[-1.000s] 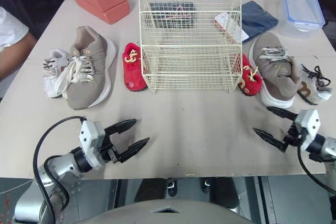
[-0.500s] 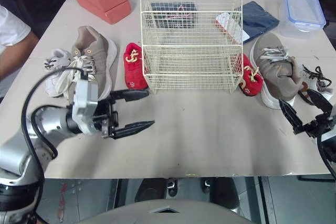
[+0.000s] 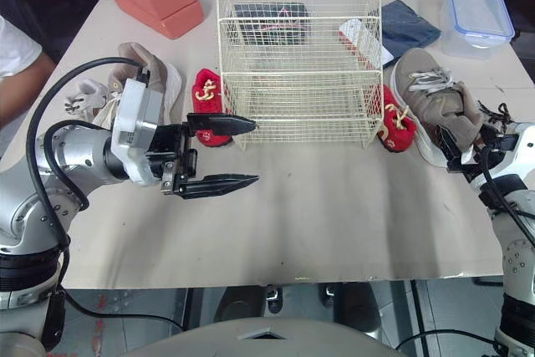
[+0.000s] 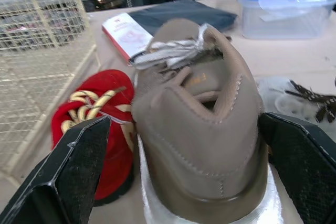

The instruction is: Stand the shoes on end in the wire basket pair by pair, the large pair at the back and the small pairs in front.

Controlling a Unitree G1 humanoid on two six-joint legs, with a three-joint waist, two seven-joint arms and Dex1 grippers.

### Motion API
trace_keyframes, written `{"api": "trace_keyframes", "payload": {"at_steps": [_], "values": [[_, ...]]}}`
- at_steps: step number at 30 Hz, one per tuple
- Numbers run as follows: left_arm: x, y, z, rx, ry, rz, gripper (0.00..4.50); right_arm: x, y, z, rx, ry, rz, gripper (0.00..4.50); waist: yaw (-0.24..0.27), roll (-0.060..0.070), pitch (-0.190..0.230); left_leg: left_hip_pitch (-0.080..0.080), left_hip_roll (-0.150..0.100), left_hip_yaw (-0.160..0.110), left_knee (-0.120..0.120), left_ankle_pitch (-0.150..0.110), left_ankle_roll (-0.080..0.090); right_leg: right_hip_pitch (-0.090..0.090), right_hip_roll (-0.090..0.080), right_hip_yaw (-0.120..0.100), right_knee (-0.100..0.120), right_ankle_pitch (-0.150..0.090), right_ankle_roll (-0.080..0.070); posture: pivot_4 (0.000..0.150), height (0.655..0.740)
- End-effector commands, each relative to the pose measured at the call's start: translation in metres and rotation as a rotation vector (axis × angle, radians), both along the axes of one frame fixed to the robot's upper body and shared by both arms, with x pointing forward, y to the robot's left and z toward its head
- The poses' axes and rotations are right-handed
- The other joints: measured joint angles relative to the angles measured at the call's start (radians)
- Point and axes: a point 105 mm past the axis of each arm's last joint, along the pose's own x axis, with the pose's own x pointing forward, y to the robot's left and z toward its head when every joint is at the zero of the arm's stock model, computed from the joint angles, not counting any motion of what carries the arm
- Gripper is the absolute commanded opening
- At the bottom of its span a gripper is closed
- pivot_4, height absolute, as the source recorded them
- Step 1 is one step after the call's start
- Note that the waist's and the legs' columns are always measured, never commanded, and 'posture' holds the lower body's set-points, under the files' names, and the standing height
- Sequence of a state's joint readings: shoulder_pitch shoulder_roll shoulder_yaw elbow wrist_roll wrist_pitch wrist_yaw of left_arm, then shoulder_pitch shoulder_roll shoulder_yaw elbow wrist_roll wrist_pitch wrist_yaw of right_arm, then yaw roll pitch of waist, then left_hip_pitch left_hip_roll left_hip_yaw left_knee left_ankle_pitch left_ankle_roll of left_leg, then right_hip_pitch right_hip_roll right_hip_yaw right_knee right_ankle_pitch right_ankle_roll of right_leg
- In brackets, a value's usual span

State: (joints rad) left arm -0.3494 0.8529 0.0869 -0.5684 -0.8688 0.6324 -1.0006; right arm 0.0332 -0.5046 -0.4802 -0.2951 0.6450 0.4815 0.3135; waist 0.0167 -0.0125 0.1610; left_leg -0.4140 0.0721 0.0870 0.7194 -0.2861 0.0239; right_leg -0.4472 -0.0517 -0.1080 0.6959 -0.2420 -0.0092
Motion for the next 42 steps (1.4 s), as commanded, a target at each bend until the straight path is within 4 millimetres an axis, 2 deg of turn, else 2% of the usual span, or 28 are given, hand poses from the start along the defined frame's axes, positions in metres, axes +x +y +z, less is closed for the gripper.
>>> {"api": "trace_keyframes", "payload": {"at_steps": [1, 7, 9, 10, 15, 20, 24, 27, 29, 32, 36, 39, 42], "values": [[-0.006, -0.006, 0.01, -0.017, -0.043, -0.034, 4.5, 0.004, -0.006, 0.008, -0.012, -0.034, -0.043, 3.78, -0.001, 0.0, 0.0, 0.0, 0.0, 0.0, 0.0, 0.0, 0.0, 0.0, 0.0, 0.0, 0.0, 0.0, 0.0, 0.15, 0.686], [-0.005, -0.008, 0.012, -0.02, -0.051, -0.04, 4.5, 0.007, -0.002, 0.012, -0.028, -0.058, -0.029, 0.93, -0.002, 0.0, 0.0, 0.0, 0.0, 0.0, 0.0, 0.0, 0.0, 0.0, 0.0, 0.001, 0.0, 0.0, 0.0, 0.15, 0.686], [-0.006, -0.008, 0.013, -0.023, -0.052, -0.044, 4.5, 0.006, -0.003, 0.012, -0.042, -0.063, -0.033, 0.15, -0.002, 0.0, 0.0, 0.0, 0.0, 0.0, 0.0, 0.0, 0.0, 0.0, 0.0, 0.001, 0.0, 0.0, 0.0, 0.15, 0.686], [-0.005, -0.009, 0.012, -0.024, -0.052, -0.046, 4.5, 0.005, -0.003, 0.013, -0.047, -0.067, -0.037, 0.01, -0.002, 0.0, 0.0, 0.0, 0.0, 0.0, 0.0, 0.0, 0.0, 0.0, 0.0, 0.001, 0.0, 0.0, 0.0, 0.15, 0.686], [-0.003, -0.009, 0.013, -0.028, -0.053, -0.051, 4.5, 0.002, -0.015, 0.028, -0.063, -0.126, -0.09, 0.01, -0.002, 0.0, 0.0, 0.0, 0.0, 0.0, 0.0, 0.0, 0.0, 0.0, 0.0, 0.001, 0.0, 0.0, 0.0, 0.15, 0.686], [0.001, -0.007, 0.015, -0.036, -0.07, -0.045, 4.5, -0.005, -0.033, 0.075, -0.084, -0.296, -0.14, 0.01, -0.002, 0.003, 0.002, 0.0, 0.0, 0.001, 0.0, 0.0, 0.0, -0.001, 0.0, 0.001, 0.0, 0.0, 0.0, 0.15, 0.686], [0.006, -0.002, 0.027, -0.067, -0.095, -0.025, 4.5, -0.018, -0.028, 0.11, -0.132, -0.419, -0.046, 0.01, 0.0, 0.004, 0.004, 0.0, -0.001, 0.0, 0.0, 0.0, -0.001, -0.001, 0.0, 0.001, 0.0, 0.0, 0.0, 0.15, 0.686], [0.012, 0.003, 0.038, -0.096, -0.122, -0.003, 4.5, -0.03, -0.008, 0.141, -0.2, -0.543, 0.112, 0.01, -0.003, 0.005, 0.004, 0.0, -0.001, 0.001, -0.001, 0.0, 0.0, -0.001, 0.001, 0.001, 0.0, 0.0, 0.0, 0.15, 0.686], [0.019, 0.01, 0.048, -0.127, -0.145, 0.028, 4.5, -0.038, 0.009, 0.153, -0.256, -0.595, 0.252, 0.01, -0.006, 0.004, 0.005, 0.0, 0.0, 0.001, -0.001, 0.0, 0.0, -0.001, 0.001, 0.002, 0.0, 0.0, 0.0, 0.15, 0.686], [0.032, 0.028, 0.066, -0.166, -0.188, 0.093, 4.5, -0.043, 0.032, 0.161, -0.382, -0.621, 0.417, 0.01, -0.004, 0.004, 0.005, 0.001, 0.0, 0.001, -0.001, 0.0, 0.0, -0.001, 0.002, 0.002, 0.0, 0.0, 0.0, 0.15, 0.686], [0.046, 0.061, 0.088, -0.183, -0.255, 0.201, 4.5, -0.048, 0.066, 0.169, -0.548, -0.63, 0.643, 0.01, -0.004, 0.003, 0.006, 0.001, 0.0, 0.0, 0.0, 0.0, 0.0, -0.001, 0.002, 0.002, 0.0, 0.0, 0.0, 0.15, 0.686], [0.05, 0.085, 0.095, -0.153, -0.285, 0.261, 4.5, -0.054, 0.09, 0.173, -0.639, -0.639, 0.803, 0.01, -0.003, 0.001, 0.007, 0.0, 0.0, 0.001, -0.001, 0.0, -0.001, -0.001, 0.002, 0.002, -0.001, 0.0, 0.0, 0.15, 0.686], [0.048, 0.1, 0.101, -0.126, -0.301, 0.29, 4.5, -0.059, 0.11, 0.167, -0.769, -0.634, 0.963, 0.01, -0.002, -0.002, 0.009, -0.001, 0.0, 0.001, -0.001, 0.002, -0.004, -0.002, 0.001, 0.001, -0.001, 0.0, 0.0, 0.15, 0.686]]}}
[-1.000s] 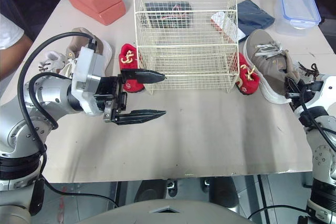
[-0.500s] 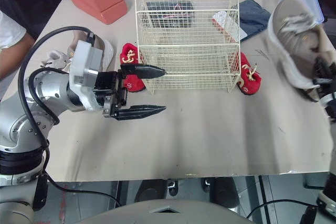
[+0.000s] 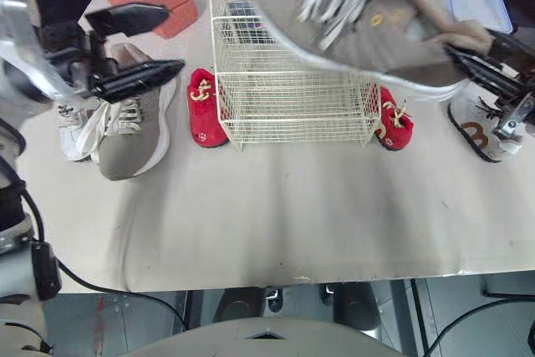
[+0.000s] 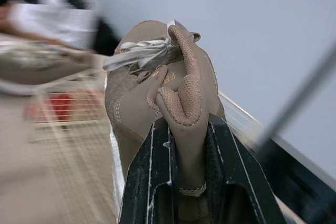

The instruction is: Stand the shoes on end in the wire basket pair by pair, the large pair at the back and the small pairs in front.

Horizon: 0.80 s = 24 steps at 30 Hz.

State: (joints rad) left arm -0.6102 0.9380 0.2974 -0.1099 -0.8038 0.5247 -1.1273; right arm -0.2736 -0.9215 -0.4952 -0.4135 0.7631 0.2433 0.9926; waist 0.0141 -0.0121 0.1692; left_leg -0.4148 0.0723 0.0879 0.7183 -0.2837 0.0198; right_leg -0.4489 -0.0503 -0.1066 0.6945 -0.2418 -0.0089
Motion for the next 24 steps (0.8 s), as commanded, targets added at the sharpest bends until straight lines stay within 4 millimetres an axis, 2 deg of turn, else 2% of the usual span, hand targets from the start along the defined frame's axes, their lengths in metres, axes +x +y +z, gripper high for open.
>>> {"api": "trace_keyframes", "payload": {"at_steps": [1, 3, 8, 13, 19, 24], "values": [[-0.009, 0.015, 0.018, 0.021, -0.07, 0.02, 4.5, -0.016, 0.025, 0.004, -0.203, -0.111, 0.155, 0.01, 0.001, -0.003, 0.002, 0.0, 0.0, 0.0, 0.0, 0.0, 0.0, 0.0, 0.0, 0.0, 0.0, 0.0, 0.0, 0.15, 0.686], [-0.013, 0.011, 0.017, 0.015, -0.048, -0.015, 4.5, -0.018, 0.034, -0.002, -0.312, -0.15, 0.221, 0.01, 0.002, -0.006, 0.004, 0.0, 0.001, 0.0, 0.0, 0.0, 0.0, 0.0, -0.001, -0.001, 0.0, 0.0, 0.0, 0.15, 0.686], [-0.021, -0.013, -0.005, 0.089, 0.049, -0.139, 4.5, -0.023, 0.053, -0.007, -0.515, -0.328, 0.378, 0.01, 0.001, -0.008, 0.007, -0.001, 0.001, 0.0, 0.001, 0.0, 0.0, 0.0, -0.003, -0.001, 0.0, 0.0, 0.0, 0.15, 0.686], [-0.028, -0.04, -0.02, 0.165, 0.115, -0.272, 4.5, -0.025, 0.063, -0.015, -0.64, -0.427, 0.502, 0.01, 0.001, -0.009, 0.008, -0.001, 0.001, -0.001, 0.001, 0.0, -0.001, 0.0, -0.002, -0.001, 0.001, 0.0, 0.0, 0.15, 0.686], [-0.031, -0.065, -0.05, 0.35, 0.164, -0.416, 4.5, -0.022, 0.074, -0.027, -0.675, -0.421, 0.589, 0.01, 0.001, -0.009, 0.008, 0.0, 0.0, 0.0, 0.002, 0.001, -0.001, 0.0, -0.002, -0.002, 0.002, 0.001, -0.001, 0.15, 0.686], [-0.034, -0.09, -0.06, 0.433, 0.152, -0.534, 4.5, -0.016, 0.082, -0.029, -0.677, -0.381, 0.604, 0.01, 0.002, -0.009, 0.008, -0.001, 0.0, 0.0, 0.003, 0.001, -0.001, 0.0, -0.002, -0.002, 0.002, 0.001, -0.001, 0.15, 0.686]]}}
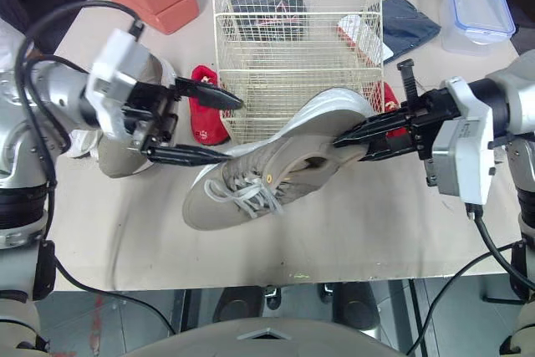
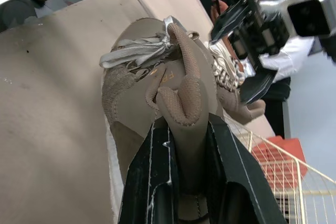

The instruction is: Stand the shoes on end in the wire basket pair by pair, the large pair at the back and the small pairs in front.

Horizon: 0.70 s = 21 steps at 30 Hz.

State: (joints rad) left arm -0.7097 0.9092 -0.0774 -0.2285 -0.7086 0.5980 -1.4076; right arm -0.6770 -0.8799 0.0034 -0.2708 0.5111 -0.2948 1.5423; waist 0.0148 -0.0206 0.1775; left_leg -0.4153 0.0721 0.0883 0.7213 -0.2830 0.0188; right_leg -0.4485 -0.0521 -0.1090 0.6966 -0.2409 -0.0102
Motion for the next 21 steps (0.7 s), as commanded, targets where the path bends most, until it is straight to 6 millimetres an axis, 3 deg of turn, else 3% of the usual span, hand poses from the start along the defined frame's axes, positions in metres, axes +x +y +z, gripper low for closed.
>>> {"api": "trace_keyframes", "payload": {"at_steps": [1, 7, 10, 13, 18, 21], "values": [[-0.006, -0.021, 0.0, 0.063, -0.066, -0.116, 4.5, -0.001, 0.005, 0.008, 0.019, -0.001, 0.005, 0.01, 0.002, 0.0, 0.0, 0.0, 0.0, 0.0, 0.0, 0.0, 0.0, 0.0, 0.0, 0.0, 0.0, 0.0, 0.0, 0.15, 0.686], [0.0, -0.031, -0.016, 0.177, -0.084, -0.149, 4.5, 0.002, 0.014, 0.013, 0.046, 0.063, -0.028, 0.01, -0.001, 0.0, 0.0, 0.0, 0.0, 0.002, 0.0, 0.0, 0.0, 0.0, 0.0, 0.0, 0.0, 0.001, -0.002, 0.15, 0.686], [0.003, -0.033, -0.019, 0.203, -0.084, -0.139, 3.69, 0.002, 0.017, 0.015, 0.061, 0.08, -0.04, 0.0, -0.001, 0.0, 0.0, 0.0, 0.0, 0.002, 0.0, 0.0, 0.0, 0.0, 0.001, 0.0, 0.0, 0.001, -0.002, 0.15, 0.686], [0.003, -0.034, -0.021, 0.21, -0.078, -0.139, 2.27, 0.003, 0.018, 0.016, 0.062, 0.082, -0.055, 0.0, 0.0, 0.0, 0.0, 0.0, 0.0, 0.001, 0.0, 0.0, 0.0, 0.0, 0.001, 0.0, 0.0, 0.001, -0.001, 0.15, 0.686], [0.004, -0.036, -0.024, 0.225, -0.088, -0.133, 0.48, 0.005, 0.017, 0.017, 0.084, 0.094, -0.082, 0.0, 0.0, 0.0, 0.0, 0.0, 0.0, 0.0, 0.0, 0.0, 0.0, 0.0, 0.0, 0.0, 0.0, 0.001, -0.001, 0.15, 0.686], [0.003, -0.039, -0.021, 0.198, -0.093, -0.129, 0.2, 0.006, 0.015, 0.019, 0.107, 0.092, -0.102, 0.0, 0.0, 0.0, 0.0, 0.0, 0.0, 0.0, 0.0, 0.0, 0.0, 0.0, 0.0, 0.0, 0.0, 0.001, -0.002, 0.15, 0.686]]}}
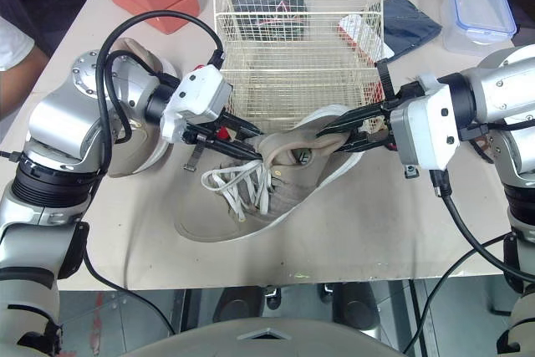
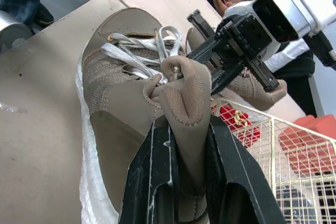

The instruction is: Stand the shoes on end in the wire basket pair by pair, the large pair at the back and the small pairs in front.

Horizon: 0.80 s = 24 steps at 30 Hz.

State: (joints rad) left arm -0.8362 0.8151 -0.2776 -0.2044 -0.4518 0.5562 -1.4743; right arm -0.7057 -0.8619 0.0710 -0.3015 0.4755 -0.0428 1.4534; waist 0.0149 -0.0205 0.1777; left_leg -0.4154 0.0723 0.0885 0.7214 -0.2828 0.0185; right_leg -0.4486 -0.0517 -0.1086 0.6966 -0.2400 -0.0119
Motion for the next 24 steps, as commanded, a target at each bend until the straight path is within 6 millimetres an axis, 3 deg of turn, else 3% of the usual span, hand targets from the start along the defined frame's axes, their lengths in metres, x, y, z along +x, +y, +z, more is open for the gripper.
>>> {"api": "trace_keyframes", "payload": {"at_steps": [1, 4, 5, 9, 13, 20, 24], "values": [[-0.008, -0.011, 0.005, -0.034, -0.009, -0.051, 0.2, -0.007, -0.001, 0.026, 0.097, -0.111, -0.01, 0.0, 0.0, 0.0, 0.0, 0.0, 0.0, 0.0, 0.0, 0.0, 0.0, 0.0, 0.0, 0.0, 0.0, 0.0, 0.0, 0.15, 0.686], [-0.01, -0.016, 0.013, -0.114, -0.006, -0.042, 0.2, -0.008, -0.005, 0.031, 0.149, -0.078, -0.041, 0.0, 0.002, 0.0, 0.0, 0.0, 0.0, -0.001, 0.0, 0.0, 0.0, 0.0, 0.0, 0.0, 0.0, 0.0, 0.0, 0.15, 0.686], [-0.011, -0.017, 0.016, -0.142, 0.006, -0.03, 0.2, -0.009, -0.007, 0.034, 0.17, -0.06, -0.06, 0.91, 0.001, 0.0, 0.0, 0.0, 0.0, -0.001, 0.0, 0.0, 0.0, 0.0, 0.0, 0.0, 0.0, 0.0, 0.0, 0.15, 0.686], [-0.015, -0.019, 0.024, -0.223, 0.035, 0.003, 0.2, -0.012, -0.015, 0.039, 0.231, -0.002, -0.121, 2.68, 0.001, 0.0, 0.0, 0.0, 0.001, -0.001, 0.0, 0.0, 0.0, 0.0, -0.001, 0.0, 0.0, 0.0, -0.001, 0.15, 0.686], [-0.013, -0.014, 0.036, -0.346, 0.055, 0.088, 0.2, -0.012, -0.035, 0.05, 0.379, 0.119, -0.264, 4.49, 0.001, 0.0, 0.0, 0.0, 0.001, -0.002, 0.0, 0.0, 0.0, 0.0, -0.001, 0.001, 0.0, 0.0, -0.001, 0.15, 0.686], [0.002, -0.011, 0.059, -0.57, -0.037, 0.257, 0.2, -0.017, -0.058, 0.057, 0.57, 0.337, -0.423, 4.49, 0.002, 0.0, 0.0, 0.001, 0.001, -0.002, 0.0, 0.0, 0.0, 0.001, -0.002, 0.001, 0.001, 0.001, -0.001, 0.15, 0.686], [0.023, -0.013, 0.074, -0.699, -0.169, 0.408, 0.2, -0.014, -0.055, 0.06, 0.705, 0.387, -0.479, 4.49, 0.001, -0.001, 0.0, 0.001, 0.001, -0.002, 0.0, 0.0, 0.0, 0.002, -0.002, 0.001, 0.001, 0.001, -0.001, 0.15, 0.686]]}}
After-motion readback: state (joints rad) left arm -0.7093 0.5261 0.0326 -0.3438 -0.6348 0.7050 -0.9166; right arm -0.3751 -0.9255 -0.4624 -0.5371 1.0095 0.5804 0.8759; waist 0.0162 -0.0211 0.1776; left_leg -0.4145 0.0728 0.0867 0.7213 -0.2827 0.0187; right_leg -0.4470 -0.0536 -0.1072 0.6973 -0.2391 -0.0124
